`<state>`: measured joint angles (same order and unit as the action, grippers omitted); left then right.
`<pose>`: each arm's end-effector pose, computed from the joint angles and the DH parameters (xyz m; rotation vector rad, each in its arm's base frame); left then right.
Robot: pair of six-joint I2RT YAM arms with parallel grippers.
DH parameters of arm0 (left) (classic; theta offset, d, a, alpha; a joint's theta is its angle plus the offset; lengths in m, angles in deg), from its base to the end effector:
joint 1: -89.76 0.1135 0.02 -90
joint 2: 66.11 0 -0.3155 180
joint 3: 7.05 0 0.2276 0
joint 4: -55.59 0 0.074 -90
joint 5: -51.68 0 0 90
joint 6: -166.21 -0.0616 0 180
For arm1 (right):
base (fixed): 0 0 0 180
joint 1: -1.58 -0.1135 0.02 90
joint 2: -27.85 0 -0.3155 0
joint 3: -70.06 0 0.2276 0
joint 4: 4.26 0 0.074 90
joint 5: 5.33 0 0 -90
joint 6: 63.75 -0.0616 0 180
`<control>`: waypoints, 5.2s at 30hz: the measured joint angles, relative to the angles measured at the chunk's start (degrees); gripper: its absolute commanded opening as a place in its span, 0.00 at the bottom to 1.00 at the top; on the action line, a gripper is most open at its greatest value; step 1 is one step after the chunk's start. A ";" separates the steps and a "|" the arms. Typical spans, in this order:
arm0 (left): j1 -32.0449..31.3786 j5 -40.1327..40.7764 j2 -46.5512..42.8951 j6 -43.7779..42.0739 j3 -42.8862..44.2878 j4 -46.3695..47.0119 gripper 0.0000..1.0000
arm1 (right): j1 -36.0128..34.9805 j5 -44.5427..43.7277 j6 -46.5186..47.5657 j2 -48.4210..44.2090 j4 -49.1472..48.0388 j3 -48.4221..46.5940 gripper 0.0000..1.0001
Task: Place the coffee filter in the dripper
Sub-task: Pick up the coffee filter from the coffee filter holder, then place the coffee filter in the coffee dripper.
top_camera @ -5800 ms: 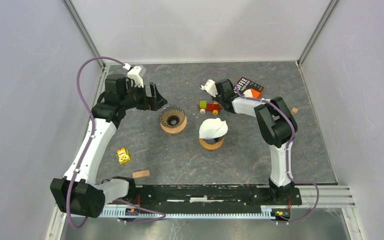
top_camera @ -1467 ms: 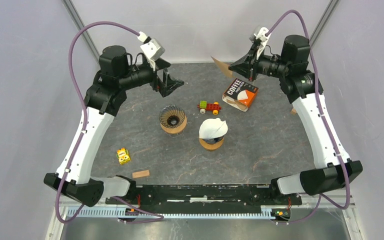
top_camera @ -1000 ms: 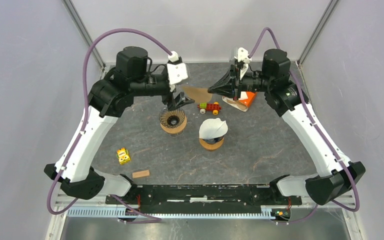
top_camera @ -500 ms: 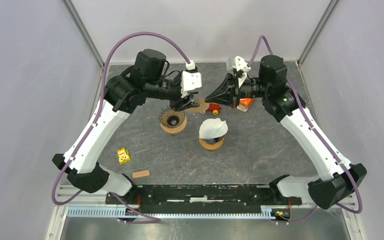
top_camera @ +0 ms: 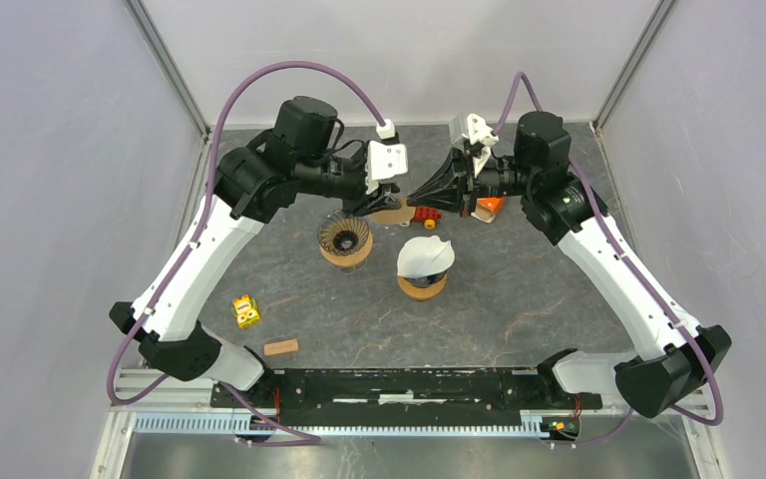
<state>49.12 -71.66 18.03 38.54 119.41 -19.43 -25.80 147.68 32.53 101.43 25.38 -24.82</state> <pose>0.1765 -0.1961 0.5128 1.5743 1.3955 -0.6509 0.1912 0.1608 0.4840 -1.2560 1.2676 1.1997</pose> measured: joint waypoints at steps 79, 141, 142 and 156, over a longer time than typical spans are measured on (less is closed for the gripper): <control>13.57 -33.33 -11.23 43.04 -17.84 33.11 0.02 | -2.62 -3.28 8.41 -6.97 -1.42 11.34 0.30; 13.57 -36.30 -12.00 44.24 -20.96 36.44 0.02 | -2.62 0.02 6.84 -6.01 -3.56 10.71 0.15; 13.57 -36.30 -12.00 44.26 -21.03 36.63 0.02 | -2.62 0.17 6.45 -6.01 -4.00 10.71 0.15; 13.57 -36.02 -11.98 47.87 -23.65 42.71 0.02 | -2.62 3.06 -6.14 -5.55 -18.29 14.88 0.16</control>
<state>62.69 -107.68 6.05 86.40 95.76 23.28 -28.42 150.74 26.39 95.88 7.08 -9.93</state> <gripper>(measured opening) 0.030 0.156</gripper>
